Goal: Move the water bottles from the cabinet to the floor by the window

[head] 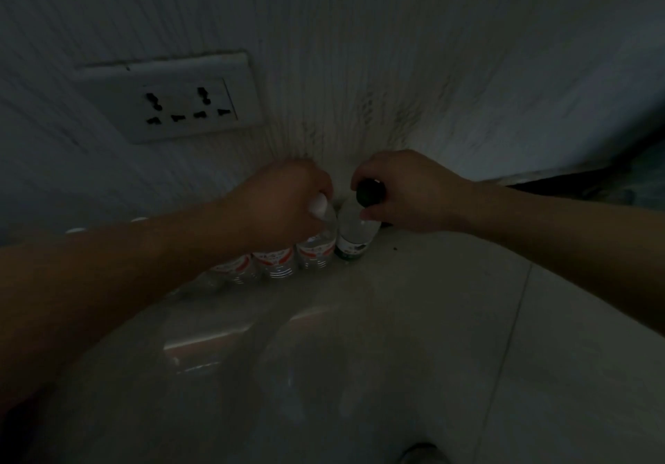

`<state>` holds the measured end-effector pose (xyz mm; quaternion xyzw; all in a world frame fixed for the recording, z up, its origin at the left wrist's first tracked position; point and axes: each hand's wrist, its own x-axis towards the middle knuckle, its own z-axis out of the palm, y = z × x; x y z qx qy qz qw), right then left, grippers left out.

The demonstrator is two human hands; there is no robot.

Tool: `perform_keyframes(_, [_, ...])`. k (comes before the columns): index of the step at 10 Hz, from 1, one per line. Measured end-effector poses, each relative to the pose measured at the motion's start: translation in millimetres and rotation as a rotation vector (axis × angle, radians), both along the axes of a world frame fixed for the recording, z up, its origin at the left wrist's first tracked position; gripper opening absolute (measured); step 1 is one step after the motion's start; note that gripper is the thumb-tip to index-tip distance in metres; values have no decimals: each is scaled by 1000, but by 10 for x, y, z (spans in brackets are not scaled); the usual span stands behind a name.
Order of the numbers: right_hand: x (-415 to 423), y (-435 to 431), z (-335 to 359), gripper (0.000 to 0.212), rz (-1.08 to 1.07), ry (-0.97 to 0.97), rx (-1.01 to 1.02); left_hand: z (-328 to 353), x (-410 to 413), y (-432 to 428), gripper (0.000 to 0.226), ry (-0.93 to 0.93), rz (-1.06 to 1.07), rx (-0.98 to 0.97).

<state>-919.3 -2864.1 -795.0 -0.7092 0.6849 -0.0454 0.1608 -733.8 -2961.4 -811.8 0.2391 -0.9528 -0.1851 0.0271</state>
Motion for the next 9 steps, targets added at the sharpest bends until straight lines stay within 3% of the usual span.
perform_keyframes(4, [2,-21,-35,46,2,-11,-36,-28,10,-25,32,-9,-3,12])
perform_keyframes(9, [-21,10,-69,59,-7,-29,-20,-47,40,-34,55,30,-14,37])
